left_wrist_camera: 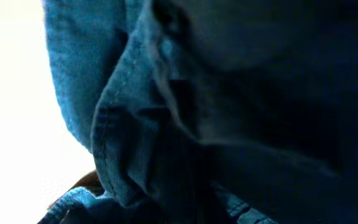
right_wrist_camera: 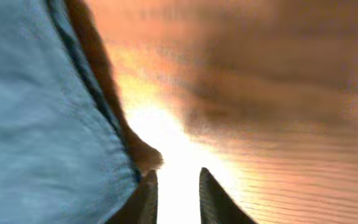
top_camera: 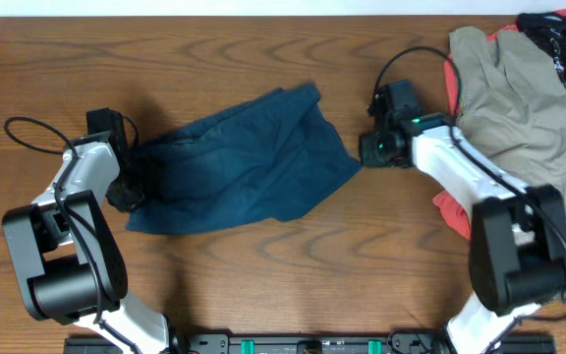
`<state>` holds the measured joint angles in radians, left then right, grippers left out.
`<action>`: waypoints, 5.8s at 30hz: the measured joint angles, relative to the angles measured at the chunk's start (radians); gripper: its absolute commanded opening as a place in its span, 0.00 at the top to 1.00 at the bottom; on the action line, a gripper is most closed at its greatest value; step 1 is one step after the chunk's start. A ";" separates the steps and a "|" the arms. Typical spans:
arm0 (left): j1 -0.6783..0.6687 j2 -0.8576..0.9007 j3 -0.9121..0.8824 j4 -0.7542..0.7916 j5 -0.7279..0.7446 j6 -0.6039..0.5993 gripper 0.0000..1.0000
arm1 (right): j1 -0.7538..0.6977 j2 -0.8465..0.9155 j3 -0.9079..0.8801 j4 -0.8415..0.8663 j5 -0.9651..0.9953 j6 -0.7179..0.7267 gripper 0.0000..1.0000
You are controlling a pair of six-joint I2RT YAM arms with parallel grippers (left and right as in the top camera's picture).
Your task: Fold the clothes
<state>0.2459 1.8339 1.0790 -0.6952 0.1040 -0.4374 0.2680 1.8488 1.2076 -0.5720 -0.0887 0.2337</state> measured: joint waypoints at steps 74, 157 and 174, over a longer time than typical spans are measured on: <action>-0.768 -0.368 0.155 -0.059 0.174 -0.285 0.66 | 0.194 0.097 -0.019 -0.041 -0.066 0.007 0.96; -0.444 -0.082 0.157 -0.061 0.299 0.025 0.04 | 0.247 -0.155 0.060 -0.233 0.233 -0.063 0.33; -0.478 0.129 0.157 -0.063 0.510 0.243 0.55 | 0.220 -0.311 0.074 -0.339 0.236 -0.047 0.35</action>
<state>-0.2321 1.9625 1.2362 -0.7586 0.6136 -0.1944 0.4877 1.5375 1.2812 -0.9112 0.1474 0.1867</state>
